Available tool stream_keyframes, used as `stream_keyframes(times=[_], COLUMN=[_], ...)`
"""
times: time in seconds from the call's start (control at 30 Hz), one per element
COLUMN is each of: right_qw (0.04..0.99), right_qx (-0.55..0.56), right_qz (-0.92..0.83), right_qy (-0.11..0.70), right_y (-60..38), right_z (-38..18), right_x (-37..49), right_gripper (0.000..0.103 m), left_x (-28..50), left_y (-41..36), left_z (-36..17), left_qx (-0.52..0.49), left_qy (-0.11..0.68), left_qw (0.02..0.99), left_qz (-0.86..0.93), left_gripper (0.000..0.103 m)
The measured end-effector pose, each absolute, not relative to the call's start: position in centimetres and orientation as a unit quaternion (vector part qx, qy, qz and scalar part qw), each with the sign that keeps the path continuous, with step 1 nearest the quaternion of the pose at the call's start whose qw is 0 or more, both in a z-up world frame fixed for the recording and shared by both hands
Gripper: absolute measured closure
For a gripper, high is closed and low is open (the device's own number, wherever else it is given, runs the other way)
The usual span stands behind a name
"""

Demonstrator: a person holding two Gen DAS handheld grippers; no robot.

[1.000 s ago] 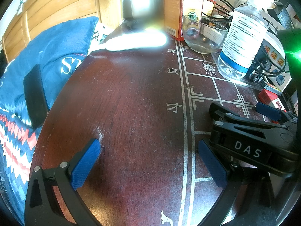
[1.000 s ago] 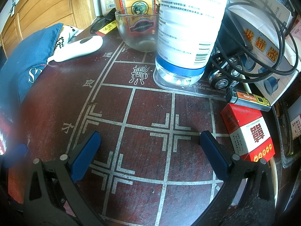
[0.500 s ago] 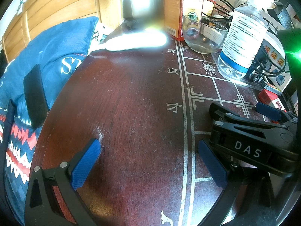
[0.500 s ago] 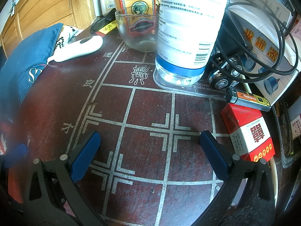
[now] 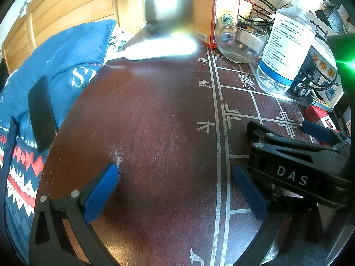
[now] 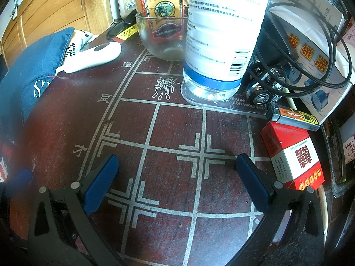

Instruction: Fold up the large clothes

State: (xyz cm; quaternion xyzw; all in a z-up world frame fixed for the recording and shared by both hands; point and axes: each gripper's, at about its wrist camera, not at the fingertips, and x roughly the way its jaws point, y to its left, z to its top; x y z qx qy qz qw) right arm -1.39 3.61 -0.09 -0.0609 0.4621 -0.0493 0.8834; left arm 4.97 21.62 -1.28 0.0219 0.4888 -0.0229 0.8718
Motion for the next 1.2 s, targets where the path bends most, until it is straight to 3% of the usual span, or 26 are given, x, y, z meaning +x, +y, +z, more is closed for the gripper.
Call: stream_keyframes(times=[1.2], right_qw=[0.899], right_qx=[-0.022], right_qz=[-0.035], right_qy=[0.436], right_y=[1.9], right_z=[-0.5], right_x=[-0.8], right_gripper=[0.000], left_x=[5.3], left_y=[21.6], left_z=[-1.1], left_qx=[0.050], left_qy=[0.500], left_qw=[0.861], left_qz=[-0.075], left_gripper=[0.000])
